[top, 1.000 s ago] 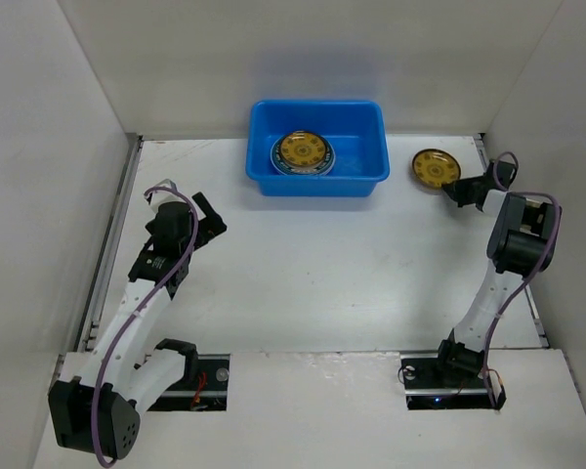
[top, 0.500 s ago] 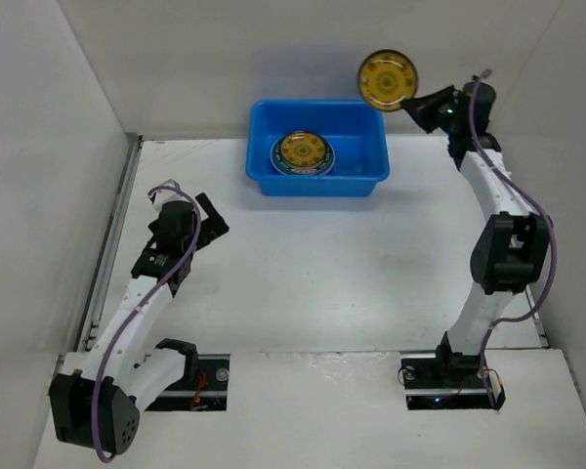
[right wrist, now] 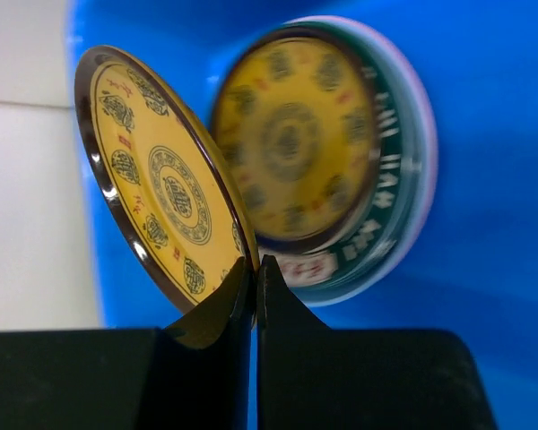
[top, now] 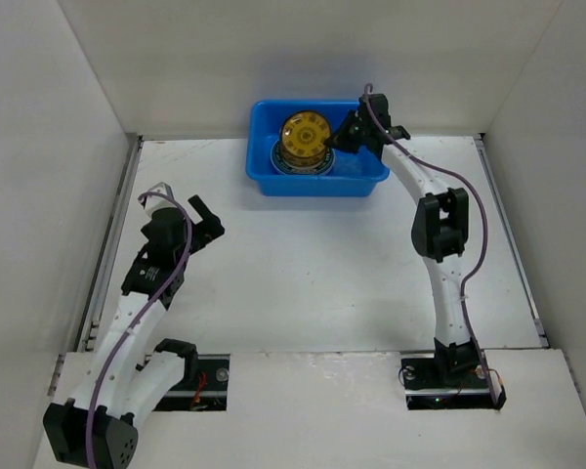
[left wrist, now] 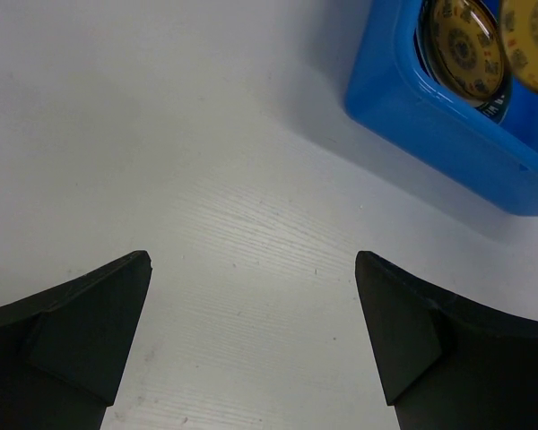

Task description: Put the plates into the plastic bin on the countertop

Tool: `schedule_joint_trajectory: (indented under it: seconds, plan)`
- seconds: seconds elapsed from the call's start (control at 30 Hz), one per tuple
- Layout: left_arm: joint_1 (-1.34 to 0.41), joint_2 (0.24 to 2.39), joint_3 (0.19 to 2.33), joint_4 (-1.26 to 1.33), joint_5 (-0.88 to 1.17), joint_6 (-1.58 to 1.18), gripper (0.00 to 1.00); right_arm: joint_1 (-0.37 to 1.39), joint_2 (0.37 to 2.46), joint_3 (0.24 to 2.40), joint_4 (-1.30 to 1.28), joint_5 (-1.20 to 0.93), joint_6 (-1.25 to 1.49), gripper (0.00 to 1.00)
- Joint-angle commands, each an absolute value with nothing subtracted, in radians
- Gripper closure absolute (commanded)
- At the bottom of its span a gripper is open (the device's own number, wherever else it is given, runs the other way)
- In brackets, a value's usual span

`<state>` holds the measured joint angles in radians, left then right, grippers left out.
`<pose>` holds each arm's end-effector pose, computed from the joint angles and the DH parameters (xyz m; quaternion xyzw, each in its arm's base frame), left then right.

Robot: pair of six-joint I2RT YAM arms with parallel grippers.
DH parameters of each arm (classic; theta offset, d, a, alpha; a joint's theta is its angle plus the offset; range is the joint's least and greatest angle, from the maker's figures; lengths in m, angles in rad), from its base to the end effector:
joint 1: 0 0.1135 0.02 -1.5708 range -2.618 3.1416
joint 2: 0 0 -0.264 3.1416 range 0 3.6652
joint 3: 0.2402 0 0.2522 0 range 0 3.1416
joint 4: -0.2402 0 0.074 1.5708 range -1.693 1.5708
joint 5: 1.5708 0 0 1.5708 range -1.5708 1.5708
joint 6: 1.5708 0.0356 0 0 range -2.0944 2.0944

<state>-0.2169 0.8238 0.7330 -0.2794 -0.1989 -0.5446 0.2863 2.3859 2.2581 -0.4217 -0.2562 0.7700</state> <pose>0.1886 -0.0344 0.3053 -0.1893 0.8009 -0.1328 0.5523 0.5301 0.1654 0.2662 0.1466 0.8550 0.3405 0.3625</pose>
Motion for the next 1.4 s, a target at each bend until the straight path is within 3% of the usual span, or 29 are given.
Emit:
schedule_joint_trajectory:
  seconds: [0.0,0.4,0.43,0.6,0.77,0.9,1.17,1.37]
  plan:
    - [-0.226,0.785,0.723,-0.313,-0.199,-0.552,0.00,0.280,2.399,2.359,-0.437,-0.177,0.723,1.00]
    - [-0.217,0.721,0.687,-0.377,-0.199,-0.563,0.00,0.286,2.505,2.394,-0.449,-0.164,0.716,0.86]
    - [-0.217,0.721,0.687,-0.379,-0.199,-0.561,0.00,0.289,2.511,2.398,-0.449,-0.164,0.715,0.83]
    - [-0.216,0.715,0.680,-0.382,-0.190,-0.561,0.00,0.301,2.536,2.424,-0.465,-0.155,0.698,0.43]
    - [-0.214,0.715,0.676,-0.382,-0.181,-0.561,0.00,0.314,2.553,2.456,-0.483,-0.156,0.675,0.25]
    - [-0.212,0.716,0.680,-0.382,-0.181,-0.561,0.00,0.323,2.522,2.456,-0.488,-0.150,0.664,0.22]
    - [-0.211,0.776,0.725,-0.353,-0.181,-0.532,0.00,0.350,2.182,2.262,-0.454,-0.063,0.499,0.15]
    - [-0.203,0.912,0.787,-0.344,-0.207,-0.499,0.00,0.373,1.751,1.831,-0.304,0.086,0.367,0.11]
